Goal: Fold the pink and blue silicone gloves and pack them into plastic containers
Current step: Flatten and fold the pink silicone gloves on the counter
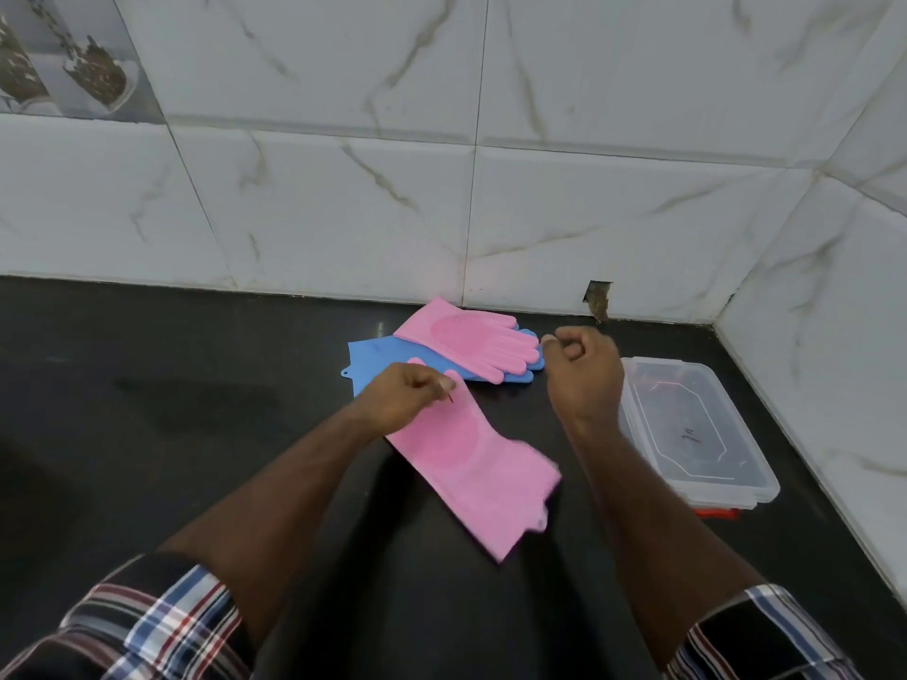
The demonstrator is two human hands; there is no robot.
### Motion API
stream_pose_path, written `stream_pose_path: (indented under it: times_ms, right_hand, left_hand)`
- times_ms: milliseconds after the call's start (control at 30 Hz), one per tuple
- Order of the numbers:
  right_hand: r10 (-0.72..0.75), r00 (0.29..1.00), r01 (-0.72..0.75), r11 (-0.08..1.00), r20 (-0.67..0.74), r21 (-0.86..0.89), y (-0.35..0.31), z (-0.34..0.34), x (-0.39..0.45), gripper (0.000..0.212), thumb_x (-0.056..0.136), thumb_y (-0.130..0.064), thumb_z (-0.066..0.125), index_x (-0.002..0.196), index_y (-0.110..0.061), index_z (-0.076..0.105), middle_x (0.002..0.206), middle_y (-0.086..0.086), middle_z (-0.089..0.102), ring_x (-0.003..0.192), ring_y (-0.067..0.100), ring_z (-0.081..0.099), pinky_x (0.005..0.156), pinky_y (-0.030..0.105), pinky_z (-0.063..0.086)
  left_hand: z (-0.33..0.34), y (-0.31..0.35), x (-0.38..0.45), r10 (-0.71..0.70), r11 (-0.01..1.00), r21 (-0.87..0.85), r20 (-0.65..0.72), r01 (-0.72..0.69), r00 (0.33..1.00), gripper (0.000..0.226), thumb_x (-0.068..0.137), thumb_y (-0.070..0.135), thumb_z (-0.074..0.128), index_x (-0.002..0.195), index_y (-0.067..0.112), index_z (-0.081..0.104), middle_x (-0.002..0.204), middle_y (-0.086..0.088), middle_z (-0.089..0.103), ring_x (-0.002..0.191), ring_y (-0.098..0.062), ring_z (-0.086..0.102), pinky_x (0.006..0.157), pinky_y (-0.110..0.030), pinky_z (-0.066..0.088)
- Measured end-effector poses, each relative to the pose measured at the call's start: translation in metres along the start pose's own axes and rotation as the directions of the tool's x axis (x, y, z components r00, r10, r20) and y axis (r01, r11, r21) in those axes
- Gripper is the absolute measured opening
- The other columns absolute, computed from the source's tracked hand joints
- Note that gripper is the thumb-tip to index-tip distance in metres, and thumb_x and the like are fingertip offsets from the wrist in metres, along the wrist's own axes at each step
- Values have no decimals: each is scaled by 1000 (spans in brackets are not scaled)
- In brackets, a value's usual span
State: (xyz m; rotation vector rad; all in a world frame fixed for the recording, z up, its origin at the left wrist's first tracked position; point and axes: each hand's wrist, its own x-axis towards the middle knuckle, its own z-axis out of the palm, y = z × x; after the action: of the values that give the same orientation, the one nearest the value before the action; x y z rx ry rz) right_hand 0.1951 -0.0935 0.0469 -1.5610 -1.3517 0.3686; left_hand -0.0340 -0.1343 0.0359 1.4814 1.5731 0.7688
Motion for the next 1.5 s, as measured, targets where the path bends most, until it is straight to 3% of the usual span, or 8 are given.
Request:
stream_pose_path:
  times_ms: [67,167,267,400,733,933,1267,1500]
  right_hand:
    - [-48,997,48,999,66,6,-3,-2,-2,14,84,-27,64,93,-19,71,85,0,67,78,17,61,67,28,46]
    - [-64,892,167,967,447,-194,-6,5,-18,14,88,-28,61,92,-20,71,84,-5,68,75,12,60,63,22,39]
    - [84,677,215,928,731,-305,-1,12,-46,11,87,-30,67,90,-22,74,91,-7,71,82,10,64,71,24,48]
    - [200,497,137,943,844,-303,10,24,-88,18,80,-38,77,94,-28,72,92,-13,66,86,8,62,76,25,51]
    - [242,497,364,814,834,-453,-4,32,-87,24,90,-19,66,114,-21,67,110,1,67,97,19,64,94,37,54]
    - [165,383,377,871,909,-317,-4,24,-100,28,78,-41,77,100,-26,68,98,-5,65,91,14,59,74,30,48]
    - [-22,544,586,725,839,-361,-10,10,-81,28,85,-18,67,112,-24,66,106,1,62,95,20,60,87,38,54]
    - [139,459,348,880,878,-322,22,-15,-80,22,80,-15,63,93,-31,72,103,-10,68,92,9,61,86,31,54]
  left_hand:
    - [-9,-9,5,20,943,332,-40,-6,999,20,97,23,58,108,19,74,113,0,72,105,-19,65,96,-36,50]
    - [-14,-26,8,-88,758,652,154,-34,984,40,92,8,53,126,26,66,130,2,62,119,-21,57,102,-35,46]
    - [-14,-40,5,-135,608,790,197,-76,971,51,84,4,50,123,33,63,128,1,54,117,-22,53,97,-37,48]
    - [-14,-46,1,-78,563,816,209,-130,975,37,85,12,56,117,30,62,118,3,56,109,-20,54,94,-39,50]
    - [-14,-49,-16,-76,582,806,186,-108,980,16,88,20,54,98,25,66,97,4,66,92,-17,61,84,-36,55]
    - [-12,-51,-21,-104,599,794,211,-108,972,19,88,20,59,105,26,64,101,5,64,94,-14,59,86,-36,55]
    - [1,-49,-43,-50,636,767,156,-89,987,15,85,34,55,93,26,66,97,6,61,90,-14,58,83,-36,54]
    - [16,-48,-66,-174,725,689,213,-21,961,18,83,49,59,84,31,61,89,11,65,84,-8,59,74,-30,50]
